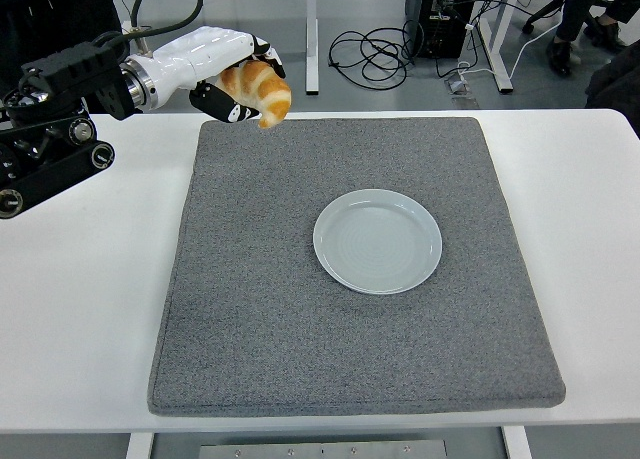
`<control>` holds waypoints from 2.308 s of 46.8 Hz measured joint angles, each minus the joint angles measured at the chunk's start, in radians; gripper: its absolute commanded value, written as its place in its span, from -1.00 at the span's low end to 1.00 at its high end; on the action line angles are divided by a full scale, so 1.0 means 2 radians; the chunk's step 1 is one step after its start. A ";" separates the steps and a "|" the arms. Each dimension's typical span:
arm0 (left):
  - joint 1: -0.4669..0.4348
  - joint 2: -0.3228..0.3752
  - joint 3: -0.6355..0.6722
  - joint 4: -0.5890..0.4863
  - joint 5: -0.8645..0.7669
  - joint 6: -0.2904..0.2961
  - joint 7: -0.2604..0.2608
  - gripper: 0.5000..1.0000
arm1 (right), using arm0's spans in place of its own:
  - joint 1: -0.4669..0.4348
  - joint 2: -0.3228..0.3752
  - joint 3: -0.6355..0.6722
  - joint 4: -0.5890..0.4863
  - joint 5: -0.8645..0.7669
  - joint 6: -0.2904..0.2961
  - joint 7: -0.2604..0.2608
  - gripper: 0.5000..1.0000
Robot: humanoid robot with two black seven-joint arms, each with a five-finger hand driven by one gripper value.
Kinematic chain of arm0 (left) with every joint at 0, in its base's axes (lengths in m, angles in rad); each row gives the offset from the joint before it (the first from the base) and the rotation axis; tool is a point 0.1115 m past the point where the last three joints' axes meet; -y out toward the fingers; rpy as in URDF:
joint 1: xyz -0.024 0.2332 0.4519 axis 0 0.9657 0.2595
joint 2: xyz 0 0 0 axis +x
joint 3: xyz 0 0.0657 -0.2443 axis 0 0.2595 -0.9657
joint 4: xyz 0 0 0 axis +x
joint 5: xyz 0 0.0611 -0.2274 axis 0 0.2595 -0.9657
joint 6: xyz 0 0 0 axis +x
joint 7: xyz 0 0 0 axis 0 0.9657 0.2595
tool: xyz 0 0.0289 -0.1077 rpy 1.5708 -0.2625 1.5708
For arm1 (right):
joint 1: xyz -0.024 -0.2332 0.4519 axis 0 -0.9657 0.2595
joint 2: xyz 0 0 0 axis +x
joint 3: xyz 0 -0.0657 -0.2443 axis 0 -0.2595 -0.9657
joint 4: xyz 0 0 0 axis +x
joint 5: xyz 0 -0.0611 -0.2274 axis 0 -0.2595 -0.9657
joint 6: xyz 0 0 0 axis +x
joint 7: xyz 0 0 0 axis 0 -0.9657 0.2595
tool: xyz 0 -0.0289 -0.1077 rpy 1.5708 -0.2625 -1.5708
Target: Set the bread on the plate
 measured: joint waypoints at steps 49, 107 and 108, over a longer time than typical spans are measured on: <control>-0.040 -0.046 0.000 -0.003 -0.002 -0.010 0.000 -1.00 | 0.000 0.000 0.000 0.000 0.000 0.000 0.000 1.00; -0.052 -0.239 0.064 0.077 0.001 -0.011 0.006 -1.00 | 0.000 0.000 0.000 0.000 0.000 0.000 0.000 1.00; -0.050 -0.241 0.067 0.077 0.001 -0.010 0.006 -1.00 | 0.000 0.000 0.000 0.000 0.000 0.000 0.000 1.00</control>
